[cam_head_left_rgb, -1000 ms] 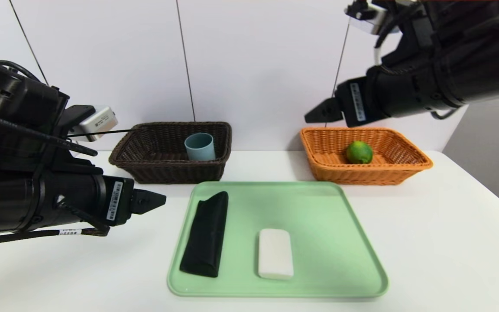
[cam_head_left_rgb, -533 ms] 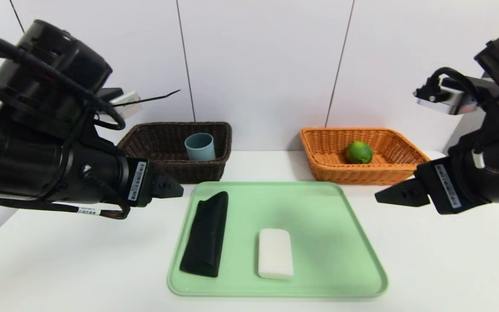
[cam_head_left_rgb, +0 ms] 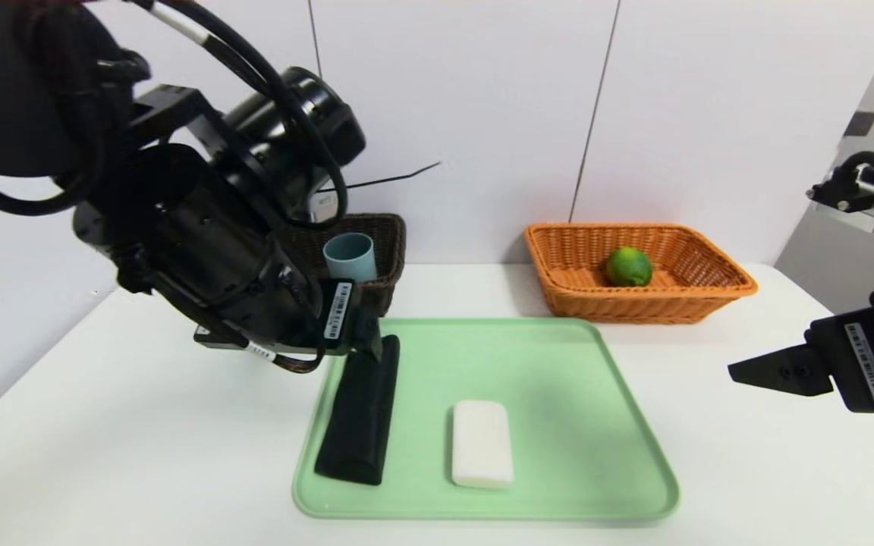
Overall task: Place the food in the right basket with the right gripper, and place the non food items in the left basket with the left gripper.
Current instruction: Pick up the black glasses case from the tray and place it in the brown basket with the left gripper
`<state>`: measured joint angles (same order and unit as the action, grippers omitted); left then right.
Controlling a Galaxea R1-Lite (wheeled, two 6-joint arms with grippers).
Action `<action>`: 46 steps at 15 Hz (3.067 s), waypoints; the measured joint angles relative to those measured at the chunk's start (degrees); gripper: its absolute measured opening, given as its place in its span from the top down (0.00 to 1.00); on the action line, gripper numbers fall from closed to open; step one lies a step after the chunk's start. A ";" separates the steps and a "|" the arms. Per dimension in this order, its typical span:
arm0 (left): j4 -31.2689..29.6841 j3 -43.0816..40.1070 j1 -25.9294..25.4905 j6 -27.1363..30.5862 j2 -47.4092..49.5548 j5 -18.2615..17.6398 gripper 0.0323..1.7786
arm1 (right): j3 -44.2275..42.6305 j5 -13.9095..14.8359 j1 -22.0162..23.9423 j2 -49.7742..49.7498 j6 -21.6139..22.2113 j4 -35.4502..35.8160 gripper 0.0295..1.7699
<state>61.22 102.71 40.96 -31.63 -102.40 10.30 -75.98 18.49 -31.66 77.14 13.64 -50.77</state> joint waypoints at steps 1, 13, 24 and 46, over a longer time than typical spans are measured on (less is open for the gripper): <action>1.78 1.65 0.11 -1.07 -2.04 -0.38 0.05 | 0.24 0.07 0.11 -0.20 0.02 0.00 0.04; 4.13 6.53 0.22 -5.44 -14.91 -3.04 0.05 | 0.13 0.11 0.13 2.23 -0.02 0.54 0.04; 4.16 6.63 -0.20 -5.41 -18.74 -3.08 0.05 | 0.13 0.02 0.13 2.99 0.00 0.52 0.04; 3.66 9.51 -2.54 -4.69 -23.74 -3.08 0.05 | 0.82 0.02 0.11 2.13 0.09 0.30 0.04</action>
<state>64.88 112.21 38.42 -36.33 -126.14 7.22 -75.17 18.52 -31.55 79.28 13.73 -50.47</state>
